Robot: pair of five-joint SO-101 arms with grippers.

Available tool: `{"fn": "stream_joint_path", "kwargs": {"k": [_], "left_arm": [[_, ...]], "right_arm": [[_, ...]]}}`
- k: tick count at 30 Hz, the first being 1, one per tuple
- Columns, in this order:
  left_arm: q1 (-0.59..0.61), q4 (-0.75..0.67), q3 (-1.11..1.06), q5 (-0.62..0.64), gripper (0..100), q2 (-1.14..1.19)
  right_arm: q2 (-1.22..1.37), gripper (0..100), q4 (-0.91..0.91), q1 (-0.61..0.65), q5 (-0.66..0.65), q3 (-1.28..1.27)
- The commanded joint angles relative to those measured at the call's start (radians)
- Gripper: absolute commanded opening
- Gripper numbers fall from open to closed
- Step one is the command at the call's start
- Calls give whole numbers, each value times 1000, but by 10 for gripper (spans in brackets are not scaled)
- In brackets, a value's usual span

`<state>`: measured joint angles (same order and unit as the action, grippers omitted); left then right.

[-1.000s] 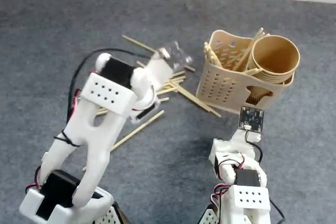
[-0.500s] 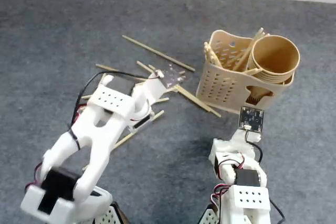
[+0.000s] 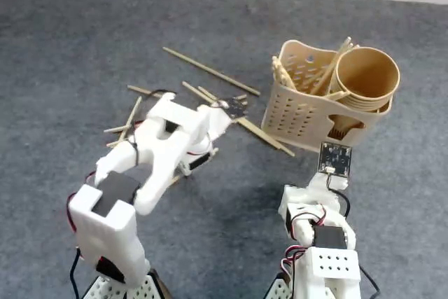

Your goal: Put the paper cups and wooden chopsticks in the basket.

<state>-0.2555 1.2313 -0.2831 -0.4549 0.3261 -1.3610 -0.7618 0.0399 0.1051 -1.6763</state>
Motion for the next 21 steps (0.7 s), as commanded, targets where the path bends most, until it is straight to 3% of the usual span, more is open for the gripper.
{"fn": "stream_joint_path", "kwargs": {"k": [1, 9, 18, 21], "left_arm": [[12, 40, 71, -3, 10, 13], [13, 117, 64, -2, 9, -39], [16, 255, 61, 2, 5, -332], [13, 275, 62, 58, 5, -443]], "right_arm": [[-12, 6, 19, 5, 8, -94], [-12, 6, 19, 5, 8, -94], [-12, 6, 19, 5, 8, -94], [-12, 6, 19, 5, 8, -94]]}}
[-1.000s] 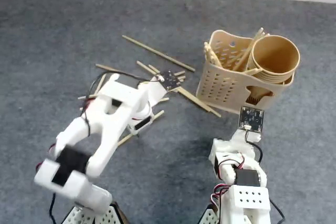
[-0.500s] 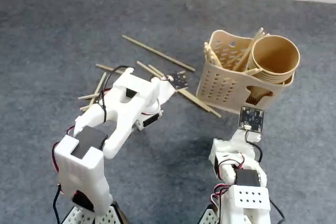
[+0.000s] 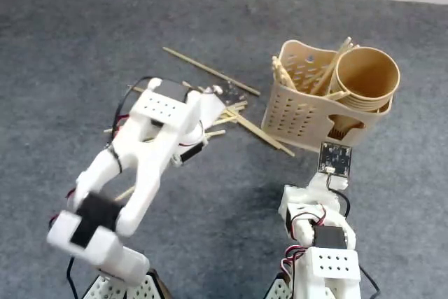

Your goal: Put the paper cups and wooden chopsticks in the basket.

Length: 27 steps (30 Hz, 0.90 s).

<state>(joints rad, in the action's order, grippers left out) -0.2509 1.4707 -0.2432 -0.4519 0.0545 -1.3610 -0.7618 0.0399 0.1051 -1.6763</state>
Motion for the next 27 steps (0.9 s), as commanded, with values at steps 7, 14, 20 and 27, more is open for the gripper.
{"fn": "stream_joint_path", "kwargs": {"k": [7, 14, 20, 27], "left_arm": [[-2, 28, 31, 120, 5, -380], [-12, 17, 50, 187, 5, -492], [-13, -29, 228, 338, 5, -521], [-145, -118, 493, 440, 5, -513]], "right_arm": [[-12, 6, 19, 5, 8, -94], [-12, 6, 19, 5, 8, -94], [-12, 6, 19, 5, 8, -94], [-12, 6, 19, 5, 8, -94]]}}
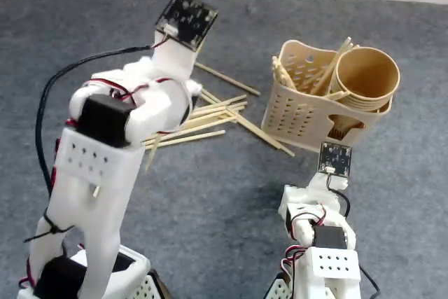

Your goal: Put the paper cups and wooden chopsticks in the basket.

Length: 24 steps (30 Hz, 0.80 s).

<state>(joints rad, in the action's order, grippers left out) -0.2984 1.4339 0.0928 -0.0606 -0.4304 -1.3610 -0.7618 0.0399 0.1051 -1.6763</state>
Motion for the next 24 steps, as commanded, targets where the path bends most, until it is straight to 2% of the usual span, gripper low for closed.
{"fn": "stream_joint_path", "kwargs": {"k": [1, 10, 16, 19, 24], "left_arm": [[-122, -115, 176, 52, 5, -28], [-263, -453, 196, 54, 5, -27], [-344, -623, 196, 54, 5, -27], [-360, -703, 185, 54, 5, -24], [-360, -934, 65, 64, 5, 19]], "right_arm": [[-12, 6, 19, 5, 8, -94], [-12, 6, 19, 5, 8, -94], [-12, 6, 19, 5, 8, -94], [-12, 6, 19, 5, 8, -94], [-12, 6, 19, 5, 8, -94]]}}
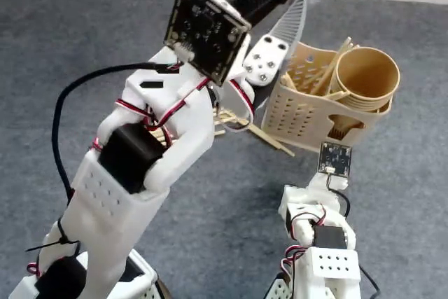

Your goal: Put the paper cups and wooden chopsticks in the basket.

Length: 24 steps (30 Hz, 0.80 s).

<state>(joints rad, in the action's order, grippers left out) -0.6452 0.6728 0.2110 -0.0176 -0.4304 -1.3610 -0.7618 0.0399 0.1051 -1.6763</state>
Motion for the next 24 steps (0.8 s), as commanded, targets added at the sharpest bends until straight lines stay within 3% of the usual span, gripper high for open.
{"fn": "stream_joint_path", "kwargs": {"k": [1, 7, 24], "left_arm": [[-12, -216, -77, 40, 5, 31], [-7, -354, -151, 95, 5, 93], [-5, -354, -151, 91, 30, 214]], "right_arm": [[-12, 6, 19, 5, 8, -94], [-12, 6, 19, 5, 8, -94], [-12, 6, 19, 5, 8, -94]]}}
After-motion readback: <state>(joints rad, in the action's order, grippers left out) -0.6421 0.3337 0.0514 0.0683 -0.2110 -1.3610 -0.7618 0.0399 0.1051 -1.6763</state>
